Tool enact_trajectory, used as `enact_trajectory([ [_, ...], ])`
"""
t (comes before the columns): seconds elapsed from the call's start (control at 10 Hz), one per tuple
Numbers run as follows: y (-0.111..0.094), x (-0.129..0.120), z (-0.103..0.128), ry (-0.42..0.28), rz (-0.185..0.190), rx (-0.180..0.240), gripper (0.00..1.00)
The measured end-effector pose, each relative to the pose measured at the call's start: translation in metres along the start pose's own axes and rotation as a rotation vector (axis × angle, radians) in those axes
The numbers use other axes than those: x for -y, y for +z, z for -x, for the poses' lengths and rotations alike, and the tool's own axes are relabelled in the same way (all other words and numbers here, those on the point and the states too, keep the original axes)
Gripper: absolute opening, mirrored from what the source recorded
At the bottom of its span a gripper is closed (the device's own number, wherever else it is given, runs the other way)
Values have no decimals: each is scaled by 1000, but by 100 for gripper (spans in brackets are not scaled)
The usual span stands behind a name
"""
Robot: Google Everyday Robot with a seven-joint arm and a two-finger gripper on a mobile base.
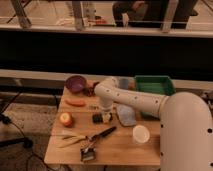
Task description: Place eraser in red bowl
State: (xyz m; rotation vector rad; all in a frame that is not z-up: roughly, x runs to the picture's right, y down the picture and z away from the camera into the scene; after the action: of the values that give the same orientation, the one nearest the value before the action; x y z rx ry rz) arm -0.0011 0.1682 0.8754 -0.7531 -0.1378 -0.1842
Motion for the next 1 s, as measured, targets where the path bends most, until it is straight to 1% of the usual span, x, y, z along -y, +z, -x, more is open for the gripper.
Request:
enact_trajectory([
  [0.1,-1,-3,-1,-2,1,-1,14],
  [0.2,-3,-7,-2,-4,0,1,9],
  [0.3,-9,-11,-3,-10,-10,12,8],
  [0.5,-30,-16,-4,-24,-39,35,9],
  [0.6,-48,-19,-4,-35,-66,48,13],
  [0.7,-63,-22,-4,-43,-89,56,14],
  [0.9,-88,-27,-5,-64,-137,77,14],
  [1.0,-95,-30,-7,-77,-152,85,17],
])
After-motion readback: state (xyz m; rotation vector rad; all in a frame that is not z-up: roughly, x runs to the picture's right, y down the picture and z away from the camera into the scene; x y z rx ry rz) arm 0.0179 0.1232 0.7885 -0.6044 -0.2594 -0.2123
